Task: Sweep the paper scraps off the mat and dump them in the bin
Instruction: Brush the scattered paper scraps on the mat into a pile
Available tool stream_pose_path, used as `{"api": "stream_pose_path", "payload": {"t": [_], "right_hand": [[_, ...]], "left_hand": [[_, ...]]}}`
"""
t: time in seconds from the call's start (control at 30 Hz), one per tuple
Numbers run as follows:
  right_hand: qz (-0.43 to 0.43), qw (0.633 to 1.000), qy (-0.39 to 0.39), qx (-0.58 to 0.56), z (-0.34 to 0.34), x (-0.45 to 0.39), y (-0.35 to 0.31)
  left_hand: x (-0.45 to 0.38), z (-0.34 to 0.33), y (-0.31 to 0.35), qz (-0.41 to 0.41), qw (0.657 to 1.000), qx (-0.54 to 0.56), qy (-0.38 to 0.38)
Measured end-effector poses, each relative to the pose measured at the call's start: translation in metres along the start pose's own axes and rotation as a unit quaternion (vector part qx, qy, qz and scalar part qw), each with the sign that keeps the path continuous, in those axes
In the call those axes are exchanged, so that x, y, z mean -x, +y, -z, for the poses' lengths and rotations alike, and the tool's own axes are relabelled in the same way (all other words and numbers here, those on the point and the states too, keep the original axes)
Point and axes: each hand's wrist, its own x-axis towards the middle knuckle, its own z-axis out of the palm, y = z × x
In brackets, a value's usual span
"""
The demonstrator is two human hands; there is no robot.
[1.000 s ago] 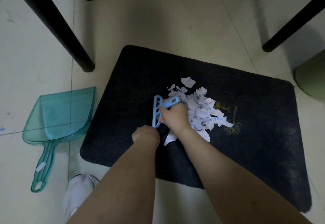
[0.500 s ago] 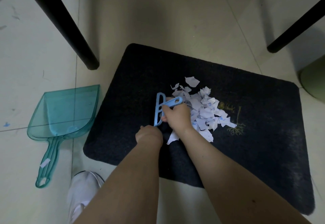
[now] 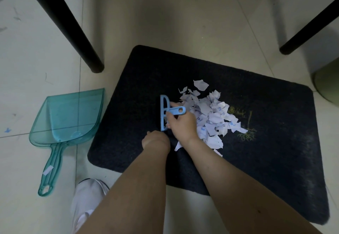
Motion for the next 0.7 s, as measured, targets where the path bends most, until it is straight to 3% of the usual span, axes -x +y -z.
{"api": "stream_pose_path", "payload": {"t": [0.1,0.2,0.27,0.37,0.47,0.57,0.63,0.7], "right_hand": [[0.028,0.987,0.073,0.141,0.008,-0.001,0.004],[0.026,0.983,0.161,0.081,0.024,-0.002,-0.001],[0.024,0.988,0.153,0.003,0.025,-0.003,-0.007],[0.014,0.998,0.048,-0.04,0.011,-0.001,-0.01],[0.011,0.998,-0.042,0.045,-0.001,0.003,-0.002],[0.056,0.985,0.047,0.154,0.007,0.002,0.004],[0.057,0.986,0.111,0.107,0.016,0.001,0.004],[0.039,0.994,0.1,0.022,0.018,0.002,0.001]], "left_hand": [[-0.002,0.002,0.0,0.004,1.0,0.011,-0.013],[-0.003,0.003,0.001,0.01,1.0,0.017,-0.015],[-0.003,0.003,0.001,0.011,1.0,0.016,-0.012],[-0.004,0.0,0.001,0.004,1.0,0.016,0.003],[-0.002,-0.002,-0.002,-0.004,1.0,0.003,0.013],[-0.003,0.001,-0.003,-0.004,1.0,0.01,-0.001],[-0.003,0.002,-0.002,0.002,1.0,0.016,-0.011],[-0.004,0.001,0.0,-0.005,1.0,0.025,-0.003]]}}
